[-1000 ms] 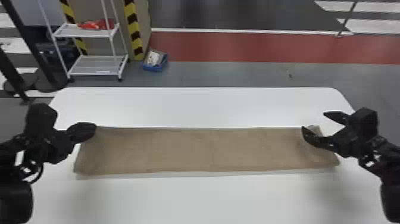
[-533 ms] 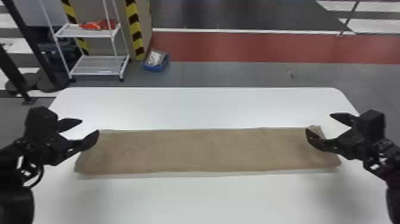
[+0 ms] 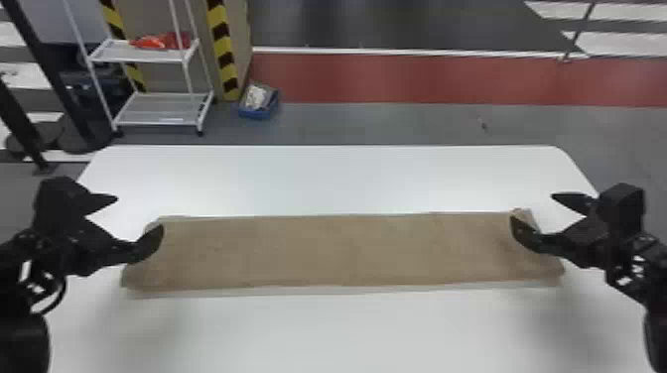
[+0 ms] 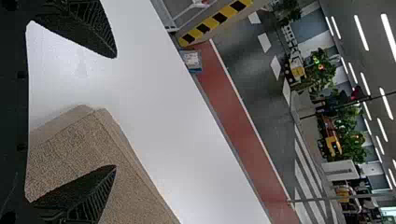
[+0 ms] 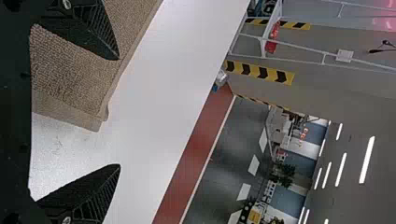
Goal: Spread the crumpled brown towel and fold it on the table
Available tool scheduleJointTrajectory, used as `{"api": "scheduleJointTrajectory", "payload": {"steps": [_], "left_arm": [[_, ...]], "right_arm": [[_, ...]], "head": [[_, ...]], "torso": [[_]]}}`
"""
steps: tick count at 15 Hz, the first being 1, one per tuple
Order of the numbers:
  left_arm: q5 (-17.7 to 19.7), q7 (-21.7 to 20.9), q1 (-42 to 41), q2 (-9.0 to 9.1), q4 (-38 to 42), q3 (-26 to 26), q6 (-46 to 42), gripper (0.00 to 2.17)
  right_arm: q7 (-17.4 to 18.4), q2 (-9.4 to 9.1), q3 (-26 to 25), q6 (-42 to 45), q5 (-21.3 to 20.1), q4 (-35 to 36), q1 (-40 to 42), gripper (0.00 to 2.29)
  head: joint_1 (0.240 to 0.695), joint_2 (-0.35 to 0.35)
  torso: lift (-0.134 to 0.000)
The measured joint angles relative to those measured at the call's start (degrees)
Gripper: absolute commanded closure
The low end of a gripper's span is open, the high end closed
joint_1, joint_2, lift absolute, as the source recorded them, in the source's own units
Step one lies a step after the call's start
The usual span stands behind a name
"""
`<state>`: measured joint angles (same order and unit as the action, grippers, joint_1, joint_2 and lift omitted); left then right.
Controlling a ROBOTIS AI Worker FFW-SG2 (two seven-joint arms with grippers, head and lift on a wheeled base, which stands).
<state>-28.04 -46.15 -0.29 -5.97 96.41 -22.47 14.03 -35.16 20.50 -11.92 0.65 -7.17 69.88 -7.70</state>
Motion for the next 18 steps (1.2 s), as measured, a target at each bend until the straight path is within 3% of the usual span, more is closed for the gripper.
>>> {"api": "scheduleJointTrajectory", "payload": {"steps": [18], "left_arm": [[0.58,-1.13,-3.72,0.0,3.93,-1.45,-0.01,0.05]], "right_arm": [[0.01,-0.53,-0.56,-3.2,0.84,5.46,3.53,0.06]], "head": [[0.695,-0.01]], "torso": [[-0.124]]}}
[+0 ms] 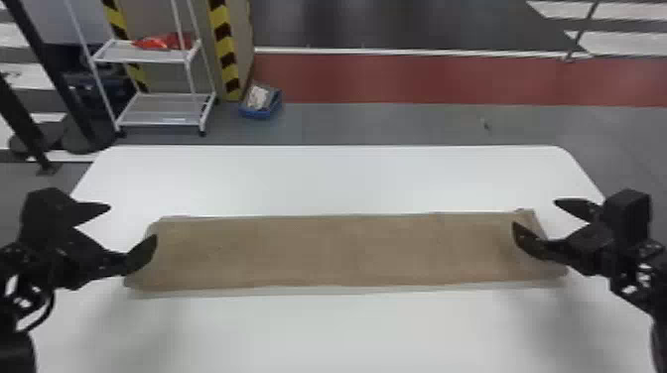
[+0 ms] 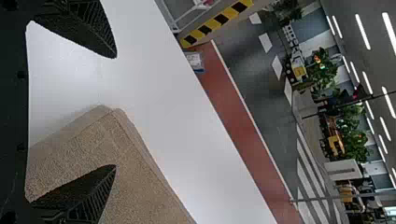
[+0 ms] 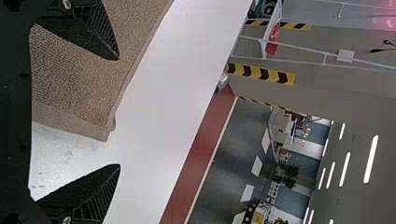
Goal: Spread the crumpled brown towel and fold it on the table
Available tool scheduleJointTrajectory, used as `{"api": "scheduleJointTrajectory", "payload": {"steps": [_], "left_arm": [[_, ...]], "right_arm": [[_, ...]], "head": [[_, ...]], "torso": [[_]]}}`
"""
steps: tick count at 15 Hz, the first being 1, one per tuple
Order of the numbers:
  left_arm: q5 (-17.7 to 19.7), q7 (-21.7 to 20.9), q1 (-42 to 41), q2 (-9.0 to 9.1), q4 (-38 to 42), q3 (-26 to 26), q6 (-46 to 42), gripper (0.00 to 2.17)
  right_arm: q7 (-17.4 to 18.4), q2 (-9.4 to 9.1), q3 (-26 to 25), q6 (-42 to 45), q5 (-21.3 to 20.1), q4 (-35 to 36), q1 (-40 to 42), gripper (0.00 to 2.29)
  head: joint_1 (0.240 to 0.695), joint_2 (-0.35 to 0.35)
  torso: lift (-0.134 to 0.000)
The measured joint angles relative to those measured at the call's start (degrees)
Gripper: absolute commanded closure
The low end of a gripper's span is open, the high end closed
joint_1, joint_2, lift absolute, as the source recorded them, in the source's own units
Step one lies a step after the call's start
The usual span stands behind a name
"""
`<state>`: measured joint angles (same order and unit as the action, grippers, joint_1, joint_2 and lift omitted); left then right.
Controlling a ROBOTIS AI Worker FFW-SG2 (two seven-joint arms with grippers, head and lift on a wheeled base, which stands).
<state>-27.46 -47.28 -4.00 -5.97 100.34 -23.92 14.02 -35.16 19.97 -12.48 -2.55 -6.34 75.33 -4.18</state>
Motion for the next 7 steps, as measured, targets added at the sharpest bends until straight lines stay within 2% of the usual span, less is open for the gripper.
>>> {"api": "scheduleJointTrajectory", "payload": {"steps": [7], "left_arm": [[0.03,-0.37,-0.79,0.03,1.04,-0.01,0.0,0.05]], "right_arm": [[-0.03,-0.18,-0.01,-0.77,-0.03,0.91,0.72,0.06]], "head": [[0.695,-0.009]], "torso": [[-0.124]]}}
